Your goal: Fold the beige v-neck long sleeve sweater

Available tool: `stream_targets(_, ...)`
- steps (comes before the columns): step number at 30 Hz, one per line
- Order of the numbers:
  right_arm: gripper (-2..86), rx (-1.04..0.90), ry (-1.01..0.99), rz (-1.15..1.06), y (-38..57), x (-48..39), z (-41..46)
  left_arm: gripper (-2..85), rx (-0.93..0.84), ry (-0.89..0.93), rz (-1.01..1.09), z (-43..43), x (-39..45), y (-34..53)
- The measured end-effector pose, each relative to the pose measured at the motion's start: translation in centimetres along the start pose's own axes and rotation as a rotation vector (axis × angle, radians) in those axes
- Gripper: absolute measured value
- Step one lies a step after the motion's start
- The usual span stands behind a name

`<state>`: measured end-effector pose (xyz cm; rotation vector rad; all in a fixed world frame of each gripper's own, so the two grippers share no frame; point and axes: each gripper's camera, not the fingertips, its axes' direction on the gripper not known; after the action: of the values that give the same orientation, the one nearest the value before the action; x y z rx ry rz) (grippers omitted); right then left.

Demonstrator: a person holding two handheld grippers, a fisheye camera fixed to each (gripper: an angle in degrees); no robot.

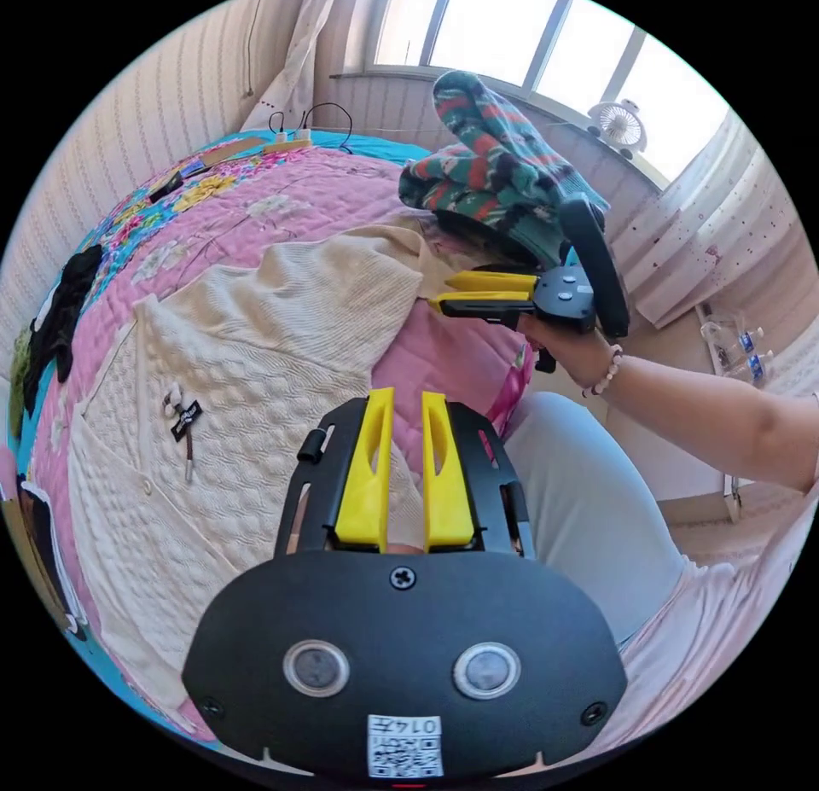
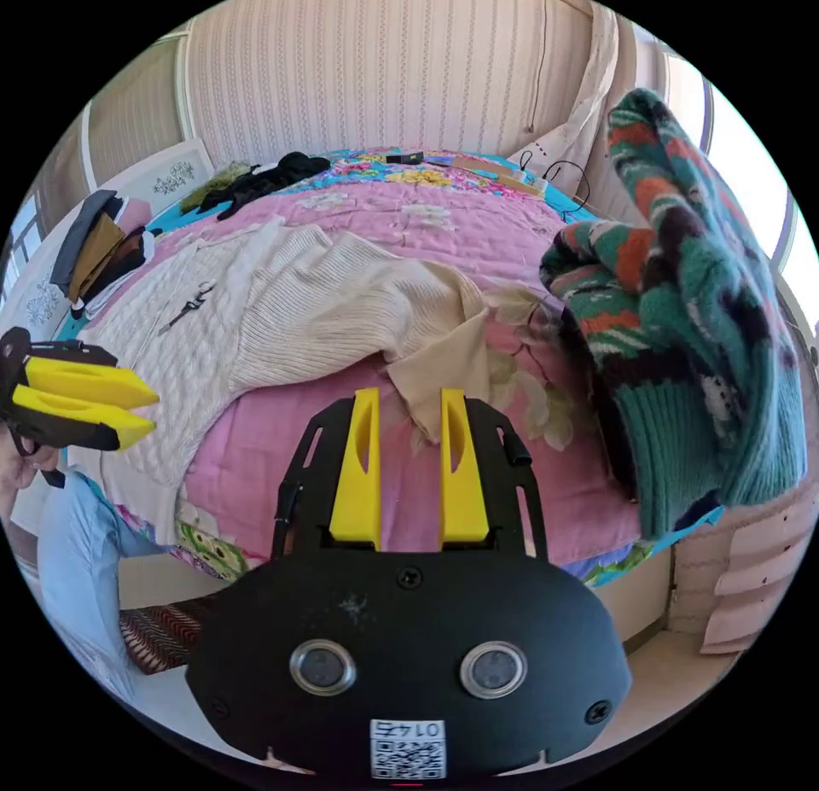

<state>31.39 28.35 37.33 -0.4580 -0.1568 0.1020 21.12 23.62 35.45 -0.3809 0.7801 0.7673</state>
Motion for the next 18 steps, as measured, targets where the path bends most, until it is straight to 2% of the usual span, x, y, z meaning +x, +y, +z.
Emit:
stream_targets(2, 9.2, 0.036, -0.048, -0.016, 0.6, 1.3, 0.1, 6.5, -0.015, 0.016, -0.01, 2.4, 0.2, -1.8)
stream_targets(4, 3.2, 0.015, -0.044, 0.038, 0.9, 3.5, -0.9, 6.5, -0.027, -0.011, -0.002, 5.1, 0.7, -3.5)
stream_targets(5, 2.8, 0.04, -0.044, 0.057, 1.1, 4.0, -1.5, 6.5, -0.027, -0.02, 0.003, 5.6, 0.9, -3.9)
stream_targets(9, 1.3, 0.27, 0.005, 0.2, 3.3, 7.8, -6.6, 6.4, -0.016, -0.059, 0.046, 8.4, 1.9, -5.9)
stream_targets(12, 1.0, 0.344, 0.031, 0.242, 3.9, 9.4, -9.2, 6.0, -0.128, -0.055, 0.039, 12.2, 1.5, -6.9)
stream_targets(16, 0.8, 0.216, 0.113, 0.14, 2.6, 9.5, -9.0, 1.0, -0.087, -0.03, 0.06, 12.7, 1.5, -7.3)
stream_targets(18, 0.8, 0.188, 0.16, 0.096, 2.3, 9.1, -8.6, 0.2, -0.124, -0.032, 0.111, 13.6, 1.7, -7.4)
